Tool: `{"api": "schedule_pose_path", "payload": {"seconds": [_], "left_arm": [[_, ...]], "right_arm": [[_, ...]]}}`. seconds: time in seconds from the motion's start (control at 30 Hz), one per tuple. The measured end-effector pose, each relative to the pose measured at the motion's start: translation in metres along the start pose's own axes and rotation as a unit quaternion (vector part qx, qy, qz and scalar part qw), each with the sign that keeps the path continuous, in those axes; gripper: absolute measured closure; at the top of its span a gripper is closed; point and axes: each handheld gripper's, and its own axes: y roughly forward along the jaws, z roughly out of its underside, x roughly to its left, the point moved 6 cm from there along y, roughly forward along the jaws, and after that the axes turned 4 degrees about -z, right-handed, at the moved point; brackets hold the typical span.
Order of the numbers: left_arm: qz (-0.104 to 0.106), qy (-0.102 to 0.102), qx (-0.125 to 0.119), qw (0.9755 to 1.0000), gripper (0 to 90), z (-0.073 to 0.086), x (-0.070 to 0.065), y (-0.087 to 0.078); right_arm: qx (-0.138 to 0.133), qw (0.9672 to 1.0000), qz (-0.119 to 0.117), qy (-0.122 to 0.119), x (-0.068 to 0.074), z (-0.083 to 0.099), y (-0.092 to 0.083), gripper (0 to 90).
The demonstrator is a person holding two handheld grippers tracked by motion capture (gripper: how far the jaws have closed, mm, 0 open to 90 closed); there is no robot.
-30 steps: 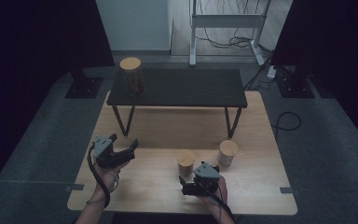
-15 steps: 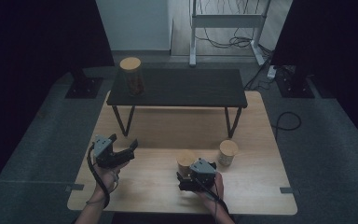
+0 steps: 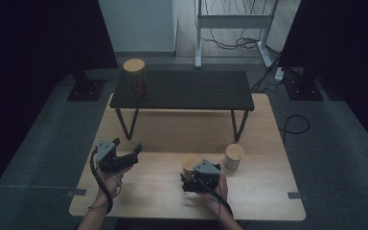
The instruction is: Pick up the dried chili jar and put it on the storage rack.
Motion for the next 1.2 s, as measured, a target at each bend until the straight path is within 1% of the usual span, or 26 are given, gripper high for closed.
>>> {"api": "schedule_pose_path", "payload": {"seconds": [0.6, 1.0, 1.2], "left_arm": [[-0.001, 0.001, 0.006, 1.0000, 6.8, 0.002, 0.001, 0.002], [-0.002, 0.000, 0.011, 0.9999, 6.8, 0.003, 0.002, 0.005], [-0.002, -0.001, 0.013, 0.9999, 6.8, 0.004, 0.003, 0.005]], "right_arm": [[0.006, 1.0000, -0.001, -0.005, -0.001, -0.005, 0.016, 0.0], [0.015, 0.9999, -0.002, 0.000, -0.003, -0.009, 0.024, 0.0], [0.023, 0.9997, -0.002, 0.003, -0.004, -0.010, 0.028, 1.4]]}}
